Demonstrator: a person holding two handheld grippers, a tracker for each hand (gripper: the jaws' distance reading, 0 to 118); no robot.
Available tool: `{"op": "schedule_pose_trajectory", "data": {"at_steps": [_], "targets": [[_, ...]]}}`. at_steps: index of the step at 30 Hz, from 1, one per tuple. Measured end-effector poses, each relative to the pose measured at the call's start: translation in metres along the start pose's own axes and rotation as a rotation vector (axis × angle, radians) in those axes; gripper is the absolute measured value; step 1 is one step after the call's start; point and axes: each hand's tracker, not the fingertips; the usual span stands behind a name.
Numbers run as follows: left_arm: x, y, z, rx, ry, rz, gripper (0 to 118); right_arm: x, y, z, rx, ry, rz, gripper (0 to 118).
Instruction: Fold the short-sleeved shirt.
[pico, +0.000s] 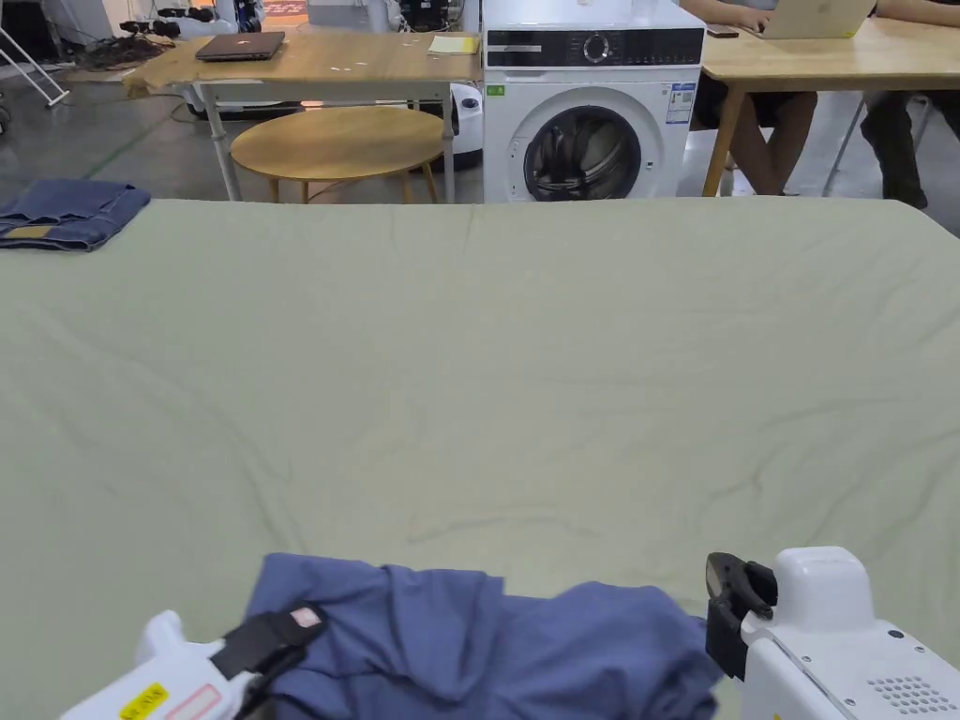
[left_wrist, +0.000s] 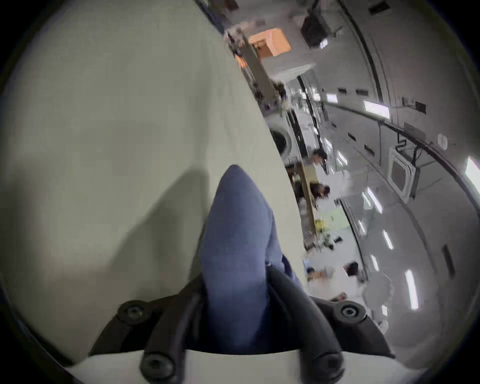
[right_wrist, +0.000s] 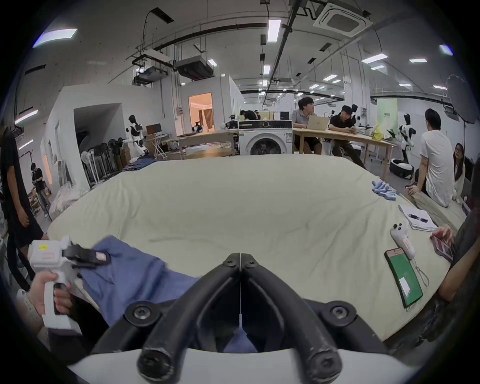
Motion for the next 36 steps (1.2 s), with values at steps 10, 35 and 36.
{"op": "schedule_pose_trajectory", "data": {"at_steps": [10,35,36], "targets": [[0.126,-0.044,0.029,0.181,0.231,-0.902,6,-0.011,0.002,-0.002,0.006,0.025,0.009,0],[0.193,-0.111,0.015,-0.041,0.042,-0.92,81,0.024,-0.012,0.004,-0.034,0.036,-0.023,0],[0.186,-0.102,0.01,-0.057,0.065,-0.847,81,0.023,-0.012,0.003,-0.038,0.041,-0.022,0]]}}
